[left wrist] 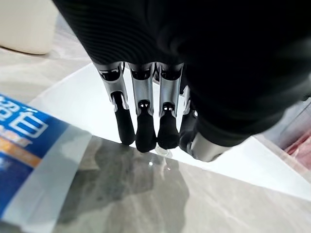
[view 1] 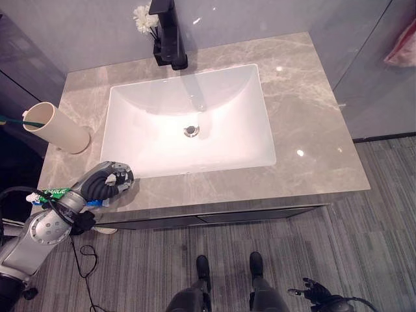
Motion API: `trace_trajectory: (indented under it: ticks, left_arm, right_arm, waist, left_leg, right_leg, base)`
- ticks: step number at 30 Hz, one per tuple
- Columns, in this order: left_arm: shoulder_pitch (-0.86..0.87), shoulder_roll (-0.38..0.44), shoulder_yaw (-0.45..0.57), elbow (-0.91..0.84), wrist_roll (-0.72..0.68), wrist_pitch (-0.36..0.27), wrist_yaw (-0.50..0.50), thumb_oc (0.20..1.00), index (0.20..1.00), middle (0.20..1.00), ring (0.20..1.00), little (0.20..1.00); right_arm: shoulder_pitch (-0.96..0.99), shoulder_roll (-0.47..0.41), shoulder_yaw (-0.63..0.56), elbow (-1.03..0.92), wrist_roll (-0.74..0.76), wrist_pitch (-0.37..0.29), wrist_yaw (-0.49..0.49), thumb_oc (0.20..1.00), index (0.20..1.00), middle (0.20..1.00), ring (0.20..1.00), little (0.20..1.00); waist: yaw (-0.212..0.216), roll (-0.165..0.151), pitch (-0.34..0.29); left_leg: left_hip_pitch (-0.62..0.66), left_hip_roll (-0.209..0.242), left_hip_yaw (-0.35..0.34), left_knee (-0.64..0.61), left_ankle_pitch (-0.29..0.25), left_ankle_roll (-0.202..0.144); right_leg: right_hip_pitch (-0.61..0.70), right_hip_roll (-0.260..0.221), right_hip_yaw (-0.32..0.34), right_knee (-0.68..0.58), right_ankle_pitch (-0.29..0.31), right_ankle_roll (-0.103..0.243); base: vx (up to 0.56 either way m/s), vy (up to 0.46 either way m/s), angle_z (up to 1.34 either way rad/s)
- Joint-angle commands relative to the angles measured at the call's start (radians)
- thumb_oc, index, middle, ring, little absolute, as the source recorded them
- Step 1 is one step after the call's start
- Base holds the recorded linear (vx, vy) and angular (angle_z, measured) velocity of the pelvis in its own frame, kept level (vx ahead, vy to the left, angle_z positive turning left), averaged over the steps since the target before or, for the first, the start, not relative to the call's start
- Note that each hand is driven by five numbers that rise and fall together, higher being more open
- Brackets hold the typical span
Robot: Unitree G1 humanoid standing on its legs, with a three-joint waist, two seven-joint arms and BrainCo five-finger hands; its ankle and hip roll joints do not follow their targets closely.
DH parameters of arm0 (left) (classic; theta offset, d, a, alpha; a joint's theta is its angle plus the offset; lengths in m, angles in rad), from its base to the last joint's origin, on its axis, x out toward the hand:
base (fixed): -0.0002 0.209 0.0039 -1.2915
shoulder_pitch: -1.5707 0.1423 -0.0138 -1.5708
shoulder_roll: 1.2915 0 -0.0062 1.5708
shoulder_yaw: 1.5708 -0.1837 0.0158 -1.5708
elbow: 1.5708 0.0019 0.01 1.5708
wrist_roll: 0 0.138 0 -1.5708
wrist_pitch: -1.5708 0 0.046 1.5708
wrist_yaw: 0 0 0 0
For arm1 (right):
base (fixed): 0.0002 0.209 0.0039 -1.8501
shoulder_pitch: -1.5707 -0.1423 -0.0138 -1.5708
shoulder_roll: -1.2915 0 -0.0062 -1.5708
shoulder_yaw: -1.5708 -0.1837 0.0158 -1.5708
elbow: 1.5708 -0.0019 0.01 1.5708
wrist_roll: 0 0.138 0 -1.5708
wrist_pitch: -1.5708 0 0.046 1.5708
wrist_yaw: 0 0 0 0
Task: Put brush and paste in cup on sink, flatten towel.
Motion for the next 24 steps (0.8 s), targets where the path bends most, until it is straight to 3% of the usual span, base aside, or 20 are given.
trace_trajectory:
  ticks: [1, 19, 20, 21, 22, 24]
  left_arm:
    - [0.017, 0.049, -0.055, -0.009, 0.044, -0.037, 0.008, 0.2, 0.2, 0.2, 0.2, 0.2]
    - [-0.013, 0.032, -0.088, -0.017, 0.114, -0.033, 0.024, 0.2, 0.2, 0.2, 0.2, 0.2]
    - [-0.013, 0.031, -0.087, -0.017, 0.115, -0.034, 0.026, 0.26, 0.26, 0.26, 0.26, 0.26]
    - [-0.01, 0.035, -0.078, -0.026, 0.122, -0.034, 0.03, 0.376, 0.376, 0.376, 0.376, 0.376]
    - [0.006, 0.037, -0.045, -0.037, 0.129, -0.031, 0.04, 1.0, 1.0, 1.0, 1.0, 1.0]
    - [0.009, 0.038, -0.031, -0.044, 0.132, -0.031, 0.045, 1.0, 1.0, 1.0, 1.0, 1.0]
  right_arm:
    - [0.025, 0.005, 0.018, 0.012, 0.026, -0.009, -0.018, 1.0, 1.0, 1.0, 1.0, 1.0]
    - [0.047, 0.034, 0.029, 0.034, 0.0, 0.001, -0.013, 1.0, 1.0, 1.0, 1.0, 1.0]
    - [0.051, 0.036, 0.03, 0.04, -0.004, 0.002, -0.014, 1.0, 1.0, 1.0, 1.0, 1.0]
    - [0.053, 0.035, 0.026, 0.043, -0.006, 0.004, -0.013, 1.0, 1.0, 1.0, 1.0, 1.0]
    - [0.057, 0.04, 0.023, 0.046, -0.008, 0.005, -0.013, 1.0, 1.0, 1.0, 1.0, 1.0]
    - [0.057, 0.041, 0.022, 0.051, -0.008, 0.006, -0.013, 1.0, 1.0, 1.0, 1.0, 1.0]
  waist:
    - [-0.01, -0.044, -0.04]
    - [-0.012, -0.063, -0.102]
    - [-0.011, -0.065, -0.105]
    - [-0.008, -0.067, -0.106]
    - [-0.005, -0.072, -0.111]
    - [-0.004, -0.073, -0.114]
  left_leg:
    - [-0.003, -0.014, 0.006, 0.006, -0.026, -0.015]
    - [0.05, -0.006, -0.012, 0.006, -0.032, -0.022]
    - [0.052, -0.006, -0.014, 0.006, -0.033, -0.022]
    - [0.055, -0.005, -0.016, 0.006, -0.033, -0.022]
    - [0.057, -0.006, -0.024, 0.006, -0.032, -0.023]
    - [0.057, -0.007, -0.027, 0.006, -0.031, -0.024]
  right_leg:
    - [-0.008, -0.089, 0.023, -0.001, 0.039, 0.102]
    - [0.058, -0.086, -0.001, -0.001, 0.018, 0.098]
    - [0.064, -0.086, -0.001, -0.001, 0.017, 0.098]
    - [0.069, -0.087, -0.004, -0.001, 0.017, 0.098]
    - [0.077, -0.088, -0.012, -0.001, 0.017, 0.098]
    - [0.08, -0.09, -0.017, -0.001, 0.017, 0.099]
  base:
    - [0.0, 0.0, 0.0]
    - [0.01, -0.003, 0.01]
    - [0.01, -0.013, 0.05]
    - [0.01, -0.01, 0.06]
    - [0.0, -0.002, 0.08]
    - [0.0, 0.006, 0.08]
